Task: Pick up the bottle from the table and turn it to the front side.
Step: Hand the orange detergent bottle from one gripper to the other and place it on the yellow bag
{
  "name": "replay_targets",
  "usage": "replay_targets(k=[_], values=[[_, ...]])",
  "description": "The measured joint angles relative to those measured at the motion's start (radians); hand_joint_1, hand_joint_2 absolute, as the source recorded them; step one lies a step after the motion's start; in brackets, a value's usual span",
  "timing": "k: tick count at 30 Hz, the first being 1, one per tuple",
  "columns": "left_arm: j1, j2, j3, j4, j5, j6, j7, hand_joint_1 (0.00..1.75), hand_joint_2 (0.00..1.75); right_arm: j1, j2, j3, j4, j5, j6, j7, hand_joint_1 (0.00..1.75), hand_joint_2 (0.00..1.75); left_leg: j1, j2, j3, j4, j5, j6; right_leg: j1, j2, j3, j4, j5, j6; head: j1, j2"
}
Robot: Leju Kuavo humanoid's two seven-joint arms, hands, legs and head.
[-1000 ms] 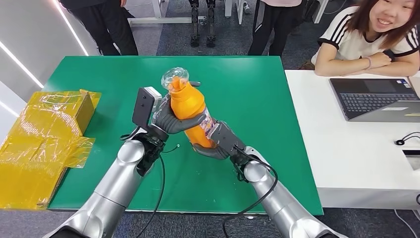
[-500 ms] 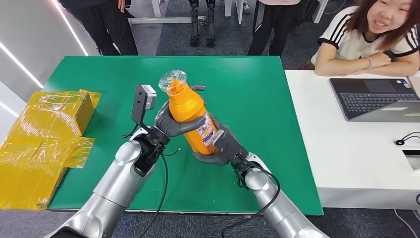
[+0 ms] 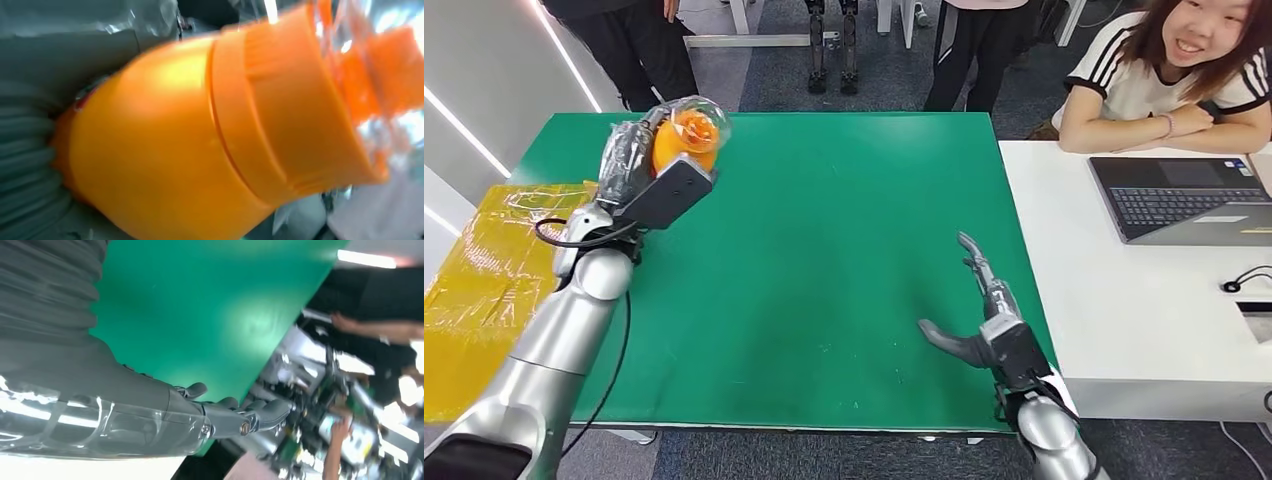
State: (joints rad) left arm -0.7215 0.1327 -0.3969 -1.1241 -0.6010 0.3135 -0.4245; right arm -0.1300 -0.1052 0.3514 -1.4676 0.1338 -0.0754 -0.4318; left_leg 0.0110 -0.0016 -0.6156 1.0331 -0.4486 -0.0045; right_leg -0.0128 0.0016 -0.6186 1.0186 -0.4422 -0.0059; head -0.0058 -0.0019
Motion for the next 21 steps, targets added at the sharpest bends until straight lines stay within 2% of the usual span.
replay_targets(k=[6,9,15,18,21], values=[[-0.011,0.048,0.008,-0.004,-0.013,0.013,-0.006,1.75,1.75,0.061,-0.026,-0.025,-0.099,0.007,-0.003,-0.004,0.0,1.75,0.0,0.0,0.0,0.0,0.0,-0.001,0.0,0.0,0.0,0.0,0.0,0.0,0.0,0.0],[-0.011,0.073,0.01,-0.01,-0.061,0.057,-0.004,1.75,1.75,0.084,-0.027,-0.029,-0.13,0.026,-0.013,-0.01,0.0,1.75,0.0,0.001,0.0,0.0,0.0,-0.001,0.0,0.001,0.0,0.0,0.0,0.0,0.0,0.0],[0.0,0.158,0.011,-0.052,-0.382,0.205,0.04,1.75,1.75,0.108,-0.032,-0.04,-0.164,0.029,-0.021,-0.03,0.0,1.75,0.0,0.001,0.0,0.0,-0.001,-0.001,0.0,0.001,0.0,0.0,0.0,0.0,0.0,0.0],[0.015,0.22,0.011,-0.082,-0.508,0.226,0.054,1.75,1.75,0.113,-0.041,-0.045,-0.175,0.014,-0.029,-0.045,0.0,1.75,0.0,0.002,0.0,0.0,-0.001,-0.001,0.0,0.002,0.0,0.0,-0.001,0.0,0.0,0.0],[0.036,0.266,0.011,-0.105,-0.54,0.23,0.059,1.75,1.75,0.119,-0.051,-0.049,-0.186,0.007,-0.032,-0.051,0.0,1.75,0.0,0.001,0.0,0.0,-0.001,-0.001,0.0,0.001,0.0,0.0,-0.001,0.0,0.0,0.0]])
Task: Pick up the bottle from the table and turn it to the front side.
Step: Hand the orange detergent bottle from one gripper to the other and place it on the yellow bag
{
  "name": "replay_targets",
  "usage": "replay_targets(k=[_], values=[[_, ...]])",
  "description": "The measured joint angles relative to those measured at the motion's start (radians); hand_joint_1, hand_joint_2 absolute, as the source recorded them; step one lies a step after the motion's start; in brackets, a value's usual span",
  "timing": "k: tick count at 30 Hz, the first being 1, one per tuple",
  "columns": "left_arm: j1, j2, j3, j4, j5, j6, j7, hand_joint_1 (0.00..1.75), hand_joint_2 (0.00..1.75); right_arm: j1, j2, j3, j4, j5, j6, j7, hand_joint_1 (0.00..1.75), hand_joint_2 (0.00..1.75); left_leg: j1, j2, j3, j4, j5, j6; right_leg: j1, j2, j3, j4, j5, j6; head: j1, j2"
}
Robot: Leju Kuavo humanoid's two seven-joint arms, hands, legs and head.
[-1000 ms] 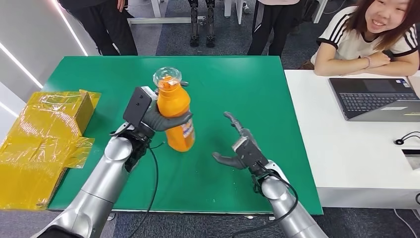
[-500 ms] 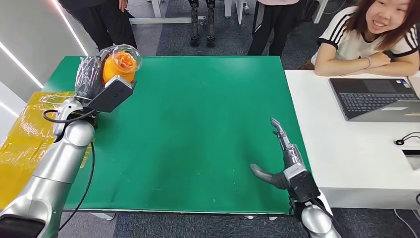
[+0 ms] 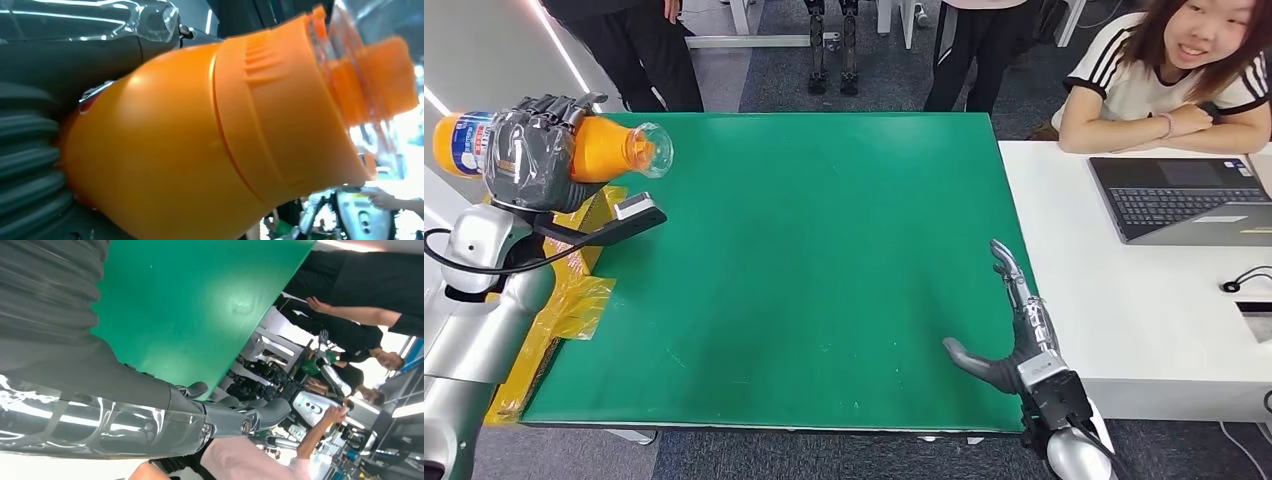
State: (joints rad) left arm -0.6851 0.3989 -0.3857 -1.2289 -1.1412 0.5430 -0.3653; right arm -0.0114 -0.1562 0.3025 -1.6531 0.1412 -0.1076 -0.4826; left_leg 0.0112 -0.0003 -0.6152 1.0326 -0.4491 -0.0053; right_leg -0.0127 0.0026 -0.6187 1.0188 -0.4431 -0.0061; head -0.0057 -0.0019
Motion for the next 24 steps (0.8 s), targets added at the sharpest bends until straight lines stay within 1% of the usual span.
replay_targets(k=[3,8,10,12,15,18,21,24], values=[[0.013,0.023,0.0,-0.013,-0.005,0.001,0.001,1.75,1.75,0.002,-0.006,0.0,-0.007,-0.001,0.0,0.0,0.0,1.75,0.0,0.0,0.0,0.0,0.0,0.0,0.0,0.0,0.0,0.0,0.0,0.0,0.0,0.0],[0.017,0.04,0.0,-0.021,-0.027,0.001,0.006,1.75,1.75,0.004,-0.009,0.0,-0.01,-0.002,0.0,-0.001,0.0,1.75,0.0,0.0,0.0,0.0,0.0,0.0,0.0,0.0,0.0,0.0,0.0,0.0,0.0,0.0],[0.021,0.05,0.0,-0.023,-0.06,-0.004,0.012,1.75,1.75,0.01,-0.011,-0.001,-0.016,-0.003,-0.003,-0.002,0.0,1.75,0.0,0.0,0.0,0.0,0.0,0.0,0.0,0.0,0.0,0.0,0.0,0.0,0.0,0.0],[0.034,0.075,-0.002,-0.028,-0.125,-0.012,0.023,1.75,1.75,0.027,-0.015,-0.006,-0.032,-0.005,-0.012,-0.005,0.0,1.75,0.0,0.0,0.0,0.0,0.0,0.0,0.0,0.001,0.0,0.0,0.0,0.0,0.0,0.0],[0.083,0.133,-0.009,-0.037,-0.268,-0.014,0.07,1.75,1.75,0.071,-0.02,-0.027,-0.07,-0.004,-0.03,-0.017,0.0,1.75,0.0,0.001,0.001,0.0,-0.002,-0.002,0.0,0.001,0.0,0.0,-0.001,-0.001,0.0,0.0],[0.16,0.177,-0.014,-0.04,-0.335,-0.01,0.11,1.75,1.75,0.132,-0.02,-0.049,-0.116,0.008,-0.047,-0.03,0.0,1.75,0.0,0.001,0.001,-0.001,-0.003,-0.003,0.0,0.001,0.0,0.0,-0.003,-0.002,0.0,0.0],[0.208,0.194,-0.027,-0.01,-0.357,-0.032,0.125,1.75,1.75,0.184,-0.02,-0.065,-0.159,0.02,-0.059,-0.039,0.0,1.75,0.0,0.0,0.001,-0.001,-0.003,-0.003,0.0,0.0,0.0,0.0,-0.004,-0.002,0.0,0.0],[0.226,0.186,-0.043,0.081,-0.355,-0.07,0.136,1.75,1.75,0.21,-0.02,-0.073,-0.187,0.037,-0.057,-0.041,0.0,1.75,0.0,0.001,0.001,-0.001,-0.004,-0.003,0.0,0.001,0.0,0.0,-0.004,-0.002,0.0,0.0]])
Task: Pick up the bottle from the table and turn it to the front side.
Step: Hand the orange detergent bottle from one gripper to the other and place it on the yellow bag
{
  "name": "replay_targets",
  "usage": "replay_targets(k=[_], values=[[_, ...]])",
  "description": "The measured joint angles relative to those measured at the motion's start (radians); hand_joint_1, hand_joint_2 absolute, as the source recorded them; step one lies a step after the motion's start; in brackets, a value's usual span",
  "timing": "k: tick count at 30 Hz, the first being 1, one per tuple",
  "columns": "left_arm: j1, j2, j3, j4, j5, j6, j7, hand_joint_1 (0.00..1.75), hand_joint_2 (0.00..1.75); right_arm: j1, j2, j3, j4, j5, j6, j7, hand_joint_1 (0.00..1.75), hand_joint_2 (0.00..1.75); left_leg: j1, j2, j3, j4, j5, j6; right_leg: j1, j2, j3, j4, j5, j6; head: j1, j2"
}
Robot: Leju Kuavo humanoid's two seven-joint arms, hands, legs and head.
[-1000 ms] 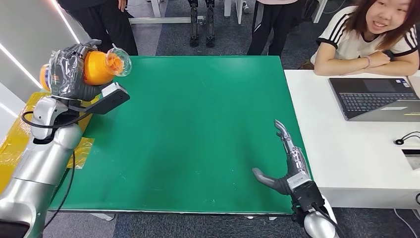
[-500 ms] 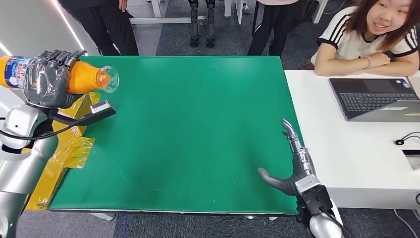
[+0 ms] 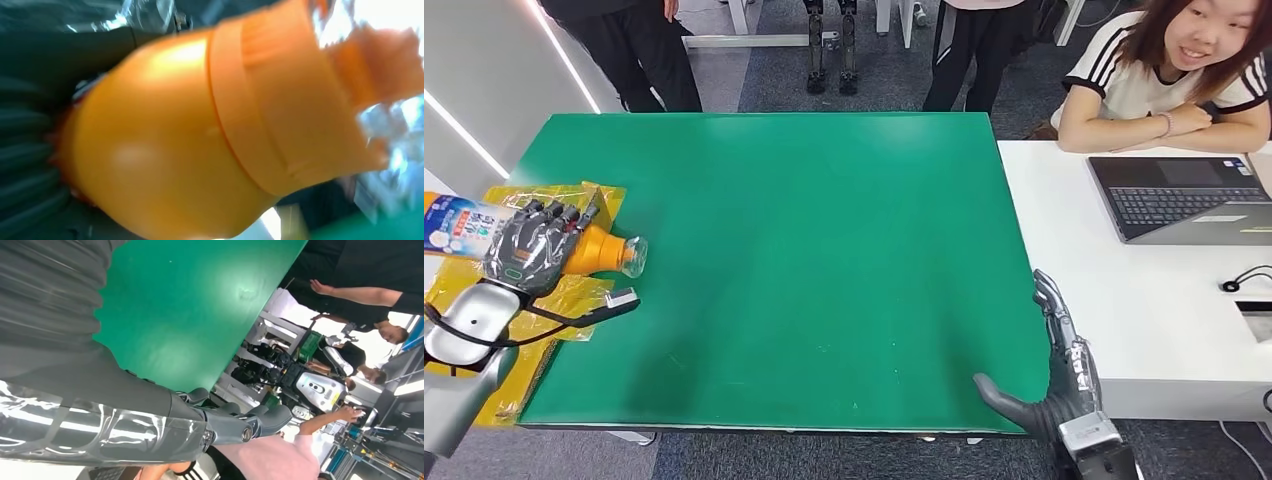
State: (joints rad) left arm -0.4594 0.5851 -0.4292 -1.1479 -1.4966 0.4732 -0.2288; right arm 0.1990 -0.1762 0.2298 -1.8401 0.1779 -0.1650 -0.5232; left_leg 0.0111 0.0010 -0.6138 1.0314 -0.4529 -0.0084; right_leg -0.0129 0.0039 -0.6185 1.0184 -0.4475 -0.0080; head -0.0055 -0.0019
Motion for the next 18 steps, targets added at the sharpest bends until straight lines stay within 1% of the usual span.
replay_targets(k=[2,6,10,14,15,18], values=[[0.011,-0.024,-0.006,0.091,0.013,0.004,0.006,1.75,1.75,0.008,0.002,-0.002,-0.011,0.015,0.012,0.002,0.0,1.75,0.0,0.001,0.001,0.0,0.0,0.0,0.0,0.001,0.0,0.0,0.0,0.0,0.0,0.0],[0.021,-0.09,-0.018,0.284,0.029,0.026,0.001,1.75,1.75,0.011,0.006,-0.004,-0.027,0.029,0.026,0.002,0.0,1.75,0.0,0.0,0.001,0.001,0.0,0.0,0.0,0.0,0.0,0.0,0.0,0.0,0.0,0.0],[-0.012,-0.145,-0.021,0.43,0.045,0.033,-0.015,1.75,1.75,0.01,0.006,-0.01,-0.029,0.012,0.026,-0.004,0.0,1.75,0.0,-0.001,0.0,0.001,0.0,0.0,0.0,-0.001,0.001,0.0,0.0,0.0,0.0,0.0],[-0.059,-0.191,-0.022,0.521,0.063,0.053,-0.031,1.75,1.75,-0.012,0.006,-0.009,-0.022,0.003,0.036,-0.01,0.0,1.75,0.0,-0.003,0.002,0.001,0.0,0.0,0.0,-0.003,0.003,0.0,0.0,0.0,0.0,0.0],[-0.067,-0.204,-0.022,0.537,0.066,0.055,-0.028,1.68,1.75,-0.021,0.006,-0.007,-0.018,0.002,0.04,-0.009,0.0,1.75,-0.001,-0.003,0.002,0.0,0.0,0.0,0.0,-0.004,0.004,0.0,0.0,0.0,0.0,0.0],[-0.084,-0.245,-0.022,0.575,0.068,0.067,-0.005,0.41,1.75,-0.052,0.006,0.006,-0.006,0.004,0.046,-0.007,0.0,1.75,0.0,-0.006,0.004,0.0,0.001,0.001,0.0,-0.007,0.006,0.0,0.0,0.0,0.0,0.0]])
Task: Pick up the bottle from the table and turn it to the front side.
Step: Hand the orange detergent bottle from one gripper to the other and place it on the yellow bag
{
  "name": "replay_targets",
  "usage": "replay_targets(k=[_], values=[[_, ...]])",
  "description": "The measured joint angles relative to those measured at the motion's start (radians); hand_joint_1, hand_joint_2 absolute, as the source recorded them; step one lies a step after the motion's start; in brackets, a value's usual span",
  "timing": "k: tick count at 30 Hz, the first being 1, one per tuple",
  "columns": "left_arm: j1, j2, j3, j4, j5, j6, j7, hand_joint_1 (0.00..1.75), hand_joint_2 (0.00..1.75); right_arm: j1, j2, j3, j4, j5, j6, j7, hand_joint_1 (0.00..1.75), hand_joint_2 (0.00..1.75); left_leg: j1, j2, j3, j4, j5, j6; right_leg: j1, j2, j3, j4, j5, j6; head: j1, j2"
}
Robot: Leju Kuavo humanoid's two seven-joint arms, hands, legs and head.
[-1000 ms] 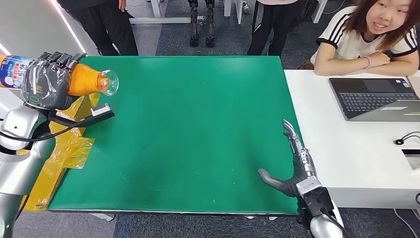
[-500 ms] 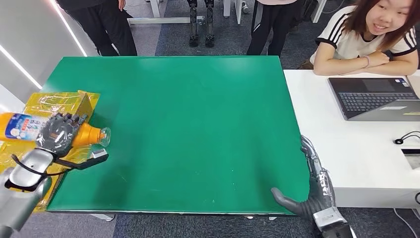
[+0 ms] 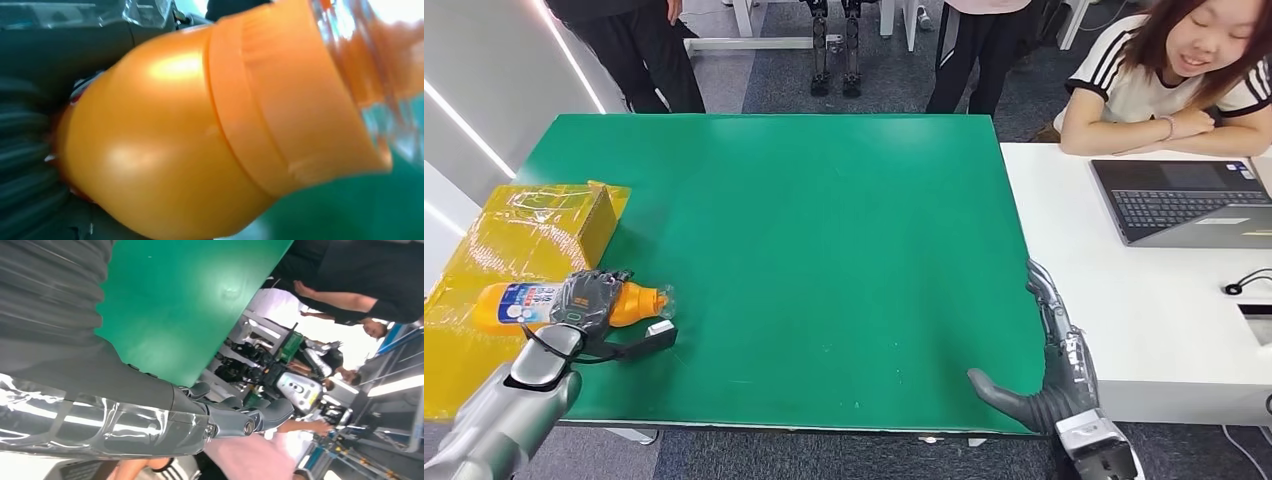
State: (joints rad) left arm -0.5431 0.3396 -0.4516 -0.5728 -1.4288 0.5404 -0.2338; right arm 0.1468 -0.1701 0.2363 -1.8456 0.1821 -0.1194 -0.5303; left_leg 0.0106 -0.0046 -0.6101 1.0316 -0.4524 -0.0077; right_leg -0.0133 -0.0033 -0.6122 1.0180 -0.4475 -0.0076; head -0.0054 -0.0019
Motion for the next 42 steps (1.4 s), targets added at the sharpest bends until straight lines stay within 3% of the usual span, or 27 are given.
replay_targets(k=[1,6,13,19,25,29,34,38,42], values=[[-0.003,-0.011,-0.001,0.011,-0.005,0.015,0.011,0.05,1.75,-0.01,0.0,0.006,0.004,0.002,0.0,0.002,0.0,1.75,0.0,-0.001,0.001,0.0,0.0,0.0,0.0,-0.001,0.001,0.0,0.0,0.0,0.0,0.0],[-0.007,-0.049,-0.005,0.054,-0.023,0.096,0.045,0.0,1.75,-0.042,0.0,0.034,0.018,0.014,-0.003,0.013,0.0,1.75,0.0,-0.001,0.002,0.0,0.001,0.0,0.0,-0.001,0.002,0.0,0.0,0.0,0.0,0.0],[-0.005,-0.096,0.0,0.057,-0.019,0.164,0.029,0.0,1.75,-0.059,0.0,0.055,0.021,0.023,-0.019,0.041,0.0,1.75,0.0,-0.002,0.002,0.0,0.001,0.0,0.0,-0.002,0.003,0.0,0.0,0.0,0.0,0.0],[0.035,-0.173,0.078,0.01,0.206,0.167,-0.182,0.0,1.75,-0.056,-0.004,0.062,0.018,0.015,-0.037,0.058,0.0,1.75,0.0,-0.002,0.002,0.0,0.0,0.001,0.0,-0.001,0.002,-0.001,0.0,0.0,0.0,0.0],[0.078,-0.24,0.156,-0.039,0.434,0.163,-0.338,0.0,1.75,-0.041,-0.008,0.063,0.012,0.013,-0.043,0.068,0.0,1.75,0.0,-0.001,0.001,0.0,0.0,0.0,0.0,0.0,0.001,-0.001,0.0,0.0,0.0,0.0],[0.13,-0.291,0.168,-0.143,0.745,0.15,-0.443,0.0,1.75,-0.023,-0.008,0.064,0.008,0.018,-0.046,0.072,0.0,1.75,0.0,-0.001,0.001,0.0,0.0,0.001,0.0,0.0,0.001,-0.001,0.0,0.0,0.0,0.0],[0.223,-0.34,0.155,-0.386,1.006,0.157,-0.463,0.0,1.75,-0.015,-0.008,0.071,0.017,0.005,-0.056,0.062,0.0,1.75,0.0,0.001,0.001,0.0,-0.002,0.002,0.0,0.003,0.0,-0.001,-0.001,0.001,0.0,0.0],[0.284,-0.36,0.129,-0.59,1.085,0.159,-0.468,0.0,1.75,-0.016,-0.008,0.078,0.035,-0.014,-0.061,0.051,0.0,1.75,0.0,0.001,0.0,0.001,-0.002,0.002,0.0,0.002,0.0,-0.001,-0.002,0.002,0.0,0.0],[0.31,-0.369,0.118,-0.689,1.092,0.159,-0.469,0.0,1.75,-0.016,-0.008,0.083,0.044,-0.015,-0.061,0.049,0.0,1.75,0.0,0.001,0.0,0.0,-0.003,0.003,0.0,0.002,0.0,-0.001,-0.002,0.003,0.0,0.0]])
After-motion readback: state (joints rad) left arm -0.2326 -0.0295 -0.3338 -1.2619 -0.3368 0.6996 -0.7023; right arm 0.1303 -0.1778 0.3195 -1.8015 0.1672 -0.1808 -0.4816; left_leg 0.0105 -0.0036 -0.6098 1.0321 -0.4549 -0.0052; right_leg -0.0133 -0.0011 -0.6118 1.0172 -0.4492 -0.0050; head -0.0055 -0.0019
